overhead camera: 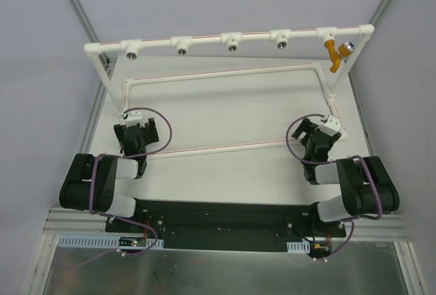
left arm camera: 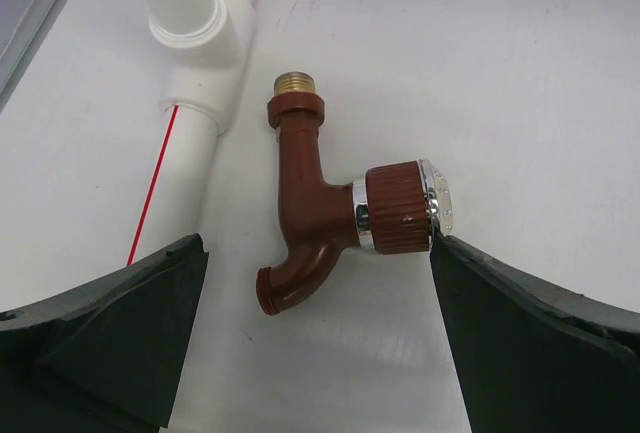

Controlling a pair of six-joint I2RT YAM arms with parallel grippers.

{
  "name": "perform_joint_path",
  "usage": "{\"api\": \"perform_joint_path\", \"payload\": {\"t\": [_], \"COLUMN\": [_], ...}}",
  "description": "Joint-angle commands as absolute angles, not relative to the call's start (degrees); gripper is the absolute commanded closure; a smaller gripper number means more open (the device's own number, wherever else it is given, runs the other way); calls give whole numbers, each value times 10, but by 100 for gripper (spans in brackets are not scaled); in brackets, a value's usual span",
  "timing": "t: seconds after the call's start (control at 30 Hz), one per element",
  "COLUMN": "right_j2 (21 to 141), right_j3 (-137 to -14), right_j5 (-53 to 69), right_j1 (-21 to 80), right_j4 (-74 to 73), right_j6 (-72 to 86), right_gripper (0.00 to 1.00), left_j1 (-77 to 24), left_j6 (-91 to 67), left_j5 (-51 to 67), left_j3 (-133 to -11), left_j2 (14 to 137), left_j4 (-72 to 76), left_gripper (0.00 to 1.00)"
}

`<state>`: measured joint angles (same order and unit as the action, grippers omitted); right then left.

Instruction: Install the water faucets

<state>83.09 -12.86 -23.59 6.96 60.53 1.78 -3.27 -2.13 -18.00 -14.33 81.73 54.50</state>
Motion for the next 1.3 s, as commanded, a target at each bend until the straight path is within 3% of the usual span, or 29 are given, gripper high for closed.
{"api": "perform_joint_path", "payload": {"t": [0.0, 0.17, 0.33, 0.53, 0.67, 0.93, 1.07, 1.27], "right_j2": [820, 740, 598, 527, 476, 471, 475, 441], "right_j3": [-129, -86, -142, -155, -170, -234, -254, -250], "right_j5": [-243, -228, -260, -294, -337, -227, -192, -143], "right_j1": [66, 72, 75, 74, 72, 71, 72, 74], "right_j4": [633, 647, 376, 261, 187, 72, 26, 13], "right_j6": [25, 12, 87, 155, 241, 239, 246, 253], "right_gripper": [1, 1, 1, 1, 1, 1, 1, 1], "left_j1": [-29, -28, -28, -31, -60, -107, -106, -103], "left_j6": [-25, -25, -25, -22, -38, -135, -213, -234], "left_j5": [-171, -171, -170, -170, -253, -308, -312, -259], "left_j3": [-156, -156, -157, -144, -182, -215, -283, -359], "left_j2": [812, 812, 813, 776, 663, 539, 553, 632], "left_j4": [555, 556, 554, 558, 372, 180, 37, -40], "left_gripper": [0, 1, 0, 1, 1, 1, 0, 0]}}
